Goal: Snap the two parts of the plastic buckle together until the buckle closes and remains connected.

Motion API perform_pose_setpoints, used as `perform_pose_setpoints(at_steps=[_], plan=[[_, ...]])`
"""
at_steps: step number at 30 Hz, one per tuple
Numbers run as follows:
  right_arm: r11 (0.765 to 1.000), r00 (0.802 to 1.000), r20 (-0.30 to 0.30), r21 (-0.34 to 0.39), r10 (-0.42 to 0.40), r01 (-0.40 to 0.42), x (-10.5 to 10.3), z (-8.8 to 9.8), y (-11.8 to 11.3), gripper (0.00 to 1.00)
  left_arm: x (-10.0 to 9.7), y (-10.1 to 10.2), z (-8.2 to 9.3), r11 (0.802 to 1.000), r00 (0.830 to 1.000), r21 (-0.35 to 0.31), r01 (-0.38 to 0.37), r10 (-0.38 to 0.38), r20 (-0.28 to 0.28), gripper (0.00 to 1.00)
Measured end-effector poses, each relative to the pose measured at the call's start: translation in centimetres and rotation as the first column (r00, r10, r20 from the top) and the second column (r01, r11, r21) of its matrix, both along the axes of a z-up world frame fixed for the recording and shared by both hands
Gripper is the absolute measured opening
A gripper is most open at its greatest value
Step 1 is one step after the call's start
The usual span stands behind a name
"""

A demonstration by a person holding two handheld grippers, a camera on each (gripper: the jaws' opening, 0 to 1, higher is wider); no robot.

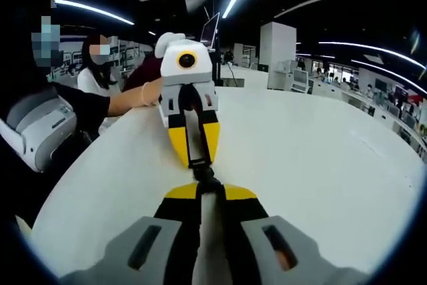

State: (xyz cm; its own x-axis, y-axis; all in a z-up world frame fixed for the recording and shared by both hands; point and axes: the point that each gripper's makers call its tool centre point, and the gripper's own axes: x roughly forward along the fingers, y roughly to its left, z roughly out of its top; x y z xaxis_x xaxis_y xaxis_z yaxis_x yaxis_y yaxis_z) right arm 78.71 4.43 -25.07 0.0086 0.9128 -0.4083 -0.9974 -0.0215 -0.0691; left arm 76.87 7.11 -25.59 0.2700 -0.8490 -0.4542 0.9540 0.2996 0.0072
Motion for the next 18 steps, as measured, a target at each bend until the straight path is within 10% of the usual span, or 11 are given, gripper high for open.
perform_pose_setpoints(at_steps=[18], plan=[[1.0,1.0,-0.015,0.007,-0.008,0.008,0.1,-0.01,-0.05,0.11,-0.15,-0.23,-0.09,1.0,1.0,-0.005,-0.002,0.002,-0.006,0.13]])
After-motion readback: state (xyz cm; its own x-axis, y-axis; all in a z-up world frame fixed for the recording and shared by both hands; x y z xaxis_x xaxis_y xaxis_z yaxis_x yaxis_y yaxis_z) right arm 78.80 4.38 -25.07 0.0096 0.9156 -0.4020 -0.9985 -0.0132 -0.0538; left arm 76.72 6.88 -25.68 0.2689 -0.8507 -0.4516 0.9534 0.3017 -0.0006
